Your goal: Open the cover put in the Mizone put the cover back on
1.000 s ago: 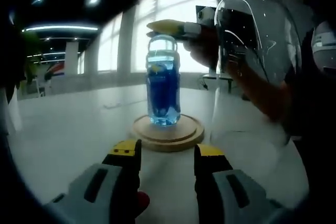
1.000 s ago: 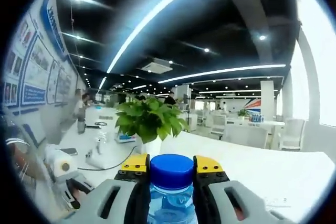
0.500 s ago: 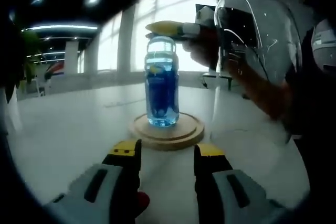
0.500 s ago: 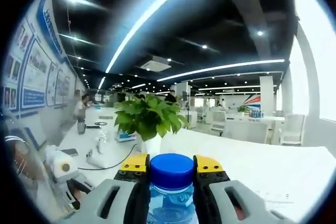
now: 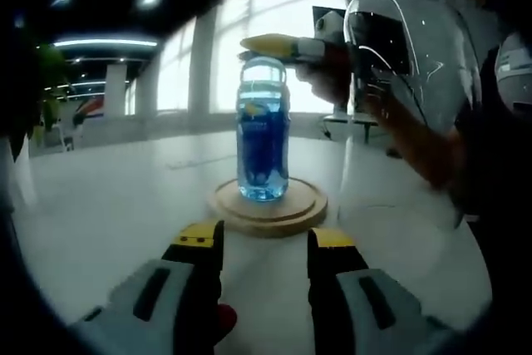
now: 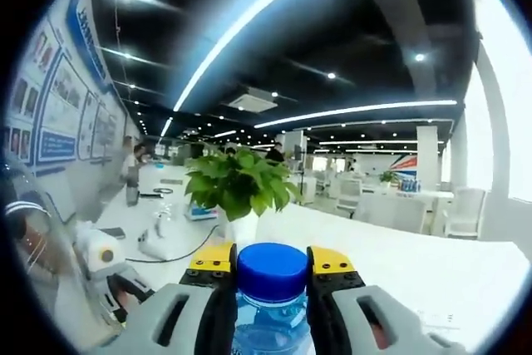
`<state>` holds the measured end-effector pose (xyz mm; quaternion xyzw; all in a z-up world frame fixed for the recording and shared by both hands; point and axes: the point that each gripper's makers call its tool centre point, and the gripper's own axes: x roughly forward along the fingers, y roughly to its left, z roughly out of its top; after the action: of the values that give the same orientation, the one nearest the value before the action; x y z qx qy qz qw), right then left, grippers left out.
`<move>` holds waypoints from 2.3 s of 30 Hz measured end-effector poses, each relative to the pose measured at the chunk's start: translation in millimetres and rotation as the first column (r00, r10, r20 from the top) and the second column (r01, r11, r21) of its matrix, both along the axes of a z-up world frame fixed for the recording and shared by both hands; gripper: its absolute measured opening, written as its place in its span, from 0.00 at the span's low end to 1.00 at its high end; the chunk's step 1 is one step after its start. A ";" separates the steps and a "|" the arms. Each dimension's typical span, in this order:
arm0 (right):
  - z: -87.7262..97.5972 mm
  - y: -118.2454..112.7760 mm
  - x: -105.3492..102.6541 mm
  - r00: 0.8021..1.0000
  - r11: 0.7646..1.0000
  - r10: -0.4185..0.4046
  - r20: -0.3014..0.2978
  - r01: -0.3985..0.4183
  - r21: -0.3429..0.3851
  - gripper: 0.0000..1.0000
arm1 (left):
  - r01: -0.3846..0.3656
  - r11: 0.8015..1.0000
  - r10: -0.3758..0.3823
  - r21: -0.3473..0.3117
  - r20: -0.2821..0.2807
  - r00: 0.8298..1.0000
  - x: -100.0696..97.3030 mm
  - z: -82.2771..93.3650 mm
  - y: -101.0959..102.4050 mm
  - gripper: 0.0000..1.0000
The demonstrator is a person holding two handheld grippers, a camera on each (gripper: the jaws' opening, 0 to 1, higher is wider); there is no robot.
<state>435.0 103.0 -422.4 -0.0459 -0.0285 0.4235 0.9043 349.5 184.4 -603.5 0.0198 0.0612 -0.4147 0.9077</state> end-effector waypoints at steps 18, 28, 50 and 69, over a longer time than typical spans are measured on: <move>-0.2 1.5 -2.5 1.000 1.000 0.008 -0.018 -0.008 0.014 0.26 | -0.028 0.999 0.028 -0.016 -0.001 1.000 6.2 1.6 6.2 0.33; -1.8 -0.2 -2.6 1.000 1.000 0.004 -0.028 -0.003 0.011 0.25 | -0.022 1.000 0.023 -0.006 0.019 1.000 4.0 4.2 4.1 0.33; -18.6 -22.0 -3.3 0.998 1.000 -0.013 -0.063 0.014 0.024 0.24 | -0.041 0.999 0.042 -0.019 0.022 0.999 6.8 7.5 7.0 0.33; -29.3 -67.7 -19.0 0.993 0.994 -0.093 -0.073 0.097 0.057 0.21 | -0.046 0.999 0.046 -0.022 0.017 0.999 8.0 7.0 7.7 0.32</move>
<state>416.0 35.3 -451.7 -0.0046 -0.0072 0.3803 0.9248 357.5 192.1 -596.5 0.0124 0.0490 -0.3941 0.9177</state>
